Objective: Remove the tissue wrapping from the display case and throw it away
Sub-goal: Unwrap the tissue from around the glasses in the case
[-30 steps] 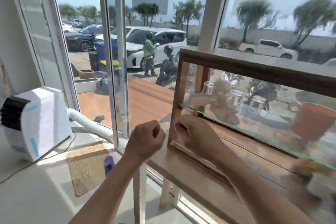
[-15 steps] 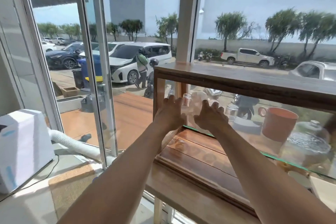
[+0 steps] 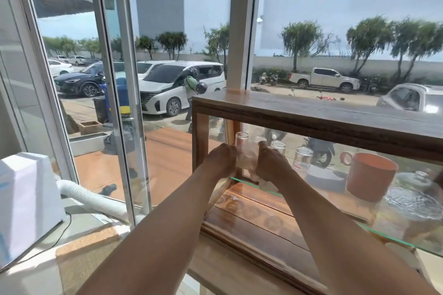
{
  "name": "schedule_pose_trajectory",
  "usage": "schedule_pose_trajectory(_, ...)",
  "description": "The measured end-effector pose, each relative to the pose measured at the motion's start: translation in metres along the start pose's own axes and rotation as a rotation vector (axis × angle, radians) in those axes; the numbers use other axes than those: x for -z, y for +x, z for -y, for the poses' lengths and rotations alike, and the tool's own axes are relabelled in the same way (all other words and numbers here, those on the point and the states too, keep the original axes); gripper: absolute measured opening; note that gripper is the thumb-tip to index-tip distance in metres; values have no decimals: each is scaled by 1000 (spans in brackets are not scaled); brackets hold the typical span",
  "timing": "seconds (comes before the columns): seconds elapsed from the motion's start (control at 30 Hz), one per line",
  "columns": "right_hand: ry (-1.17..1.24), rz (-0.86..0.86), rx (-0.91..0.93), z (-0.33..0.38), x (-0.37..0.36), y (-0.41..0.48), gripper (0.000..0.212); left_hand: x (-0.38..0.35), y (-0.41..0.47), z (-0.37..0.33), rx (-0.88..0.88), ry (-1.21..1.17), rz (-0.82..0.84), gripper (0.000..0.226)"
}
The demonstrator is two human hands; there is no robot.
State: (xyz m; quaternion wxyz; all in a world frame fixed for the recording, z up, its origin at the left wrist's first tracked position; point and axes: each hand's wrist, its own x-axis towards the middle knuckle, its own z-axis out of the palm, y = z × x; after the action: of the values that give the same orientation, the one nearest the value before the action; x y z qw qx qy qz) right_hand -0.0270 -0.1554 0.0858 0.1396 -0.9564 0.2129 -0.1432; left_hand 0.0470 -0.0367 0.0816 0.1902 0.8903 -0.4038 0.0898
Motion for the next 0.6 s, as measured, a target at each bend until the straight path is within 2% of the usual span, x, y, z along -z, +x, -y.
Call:
schedule_pose_trajectory(0.07, -56, 48, -22, 1, 1, 7, 73, 2, -1, 5, 46, 0, -18, 32)
schedule_pose_trajectory(0.13, -144, 136, -29, 3, 3, 14, 73, 4, -3, 10, 101, 9, -25, 29)
schedule_pose_trajectory(0.23, -247, 240, 2, 8, 4, 23, 49, 6, -4, 16, 145, 18, -30, 30)
schedule_pose_trajectory(0.3, -246, 224, 19, 8, 4, 25, 36, 8, -8, 17, 156, 6, -27, 37)
schedule_pose_trajectory(0.4, -213, 154, 19, 7, 4, 22, 35, 12, -14, 16, 145, -35, 12, 61)
schedule_pose_trajectory(0.43, -198, 138, 15, 7, 3, 21, 35, 14, -16, 14, 134, -14, 35, 60)
schedule_pose_trajectory(0.53, -156, 92, 32, 7, 1, 15, 33, 18, -21, 11, 140, 33, 37, 28)
schedule_pose_trajectory(0.6, -125, 64, 38, 7, 3, 11, 32, 23, -25, 9, 161, -19, -2, 21)
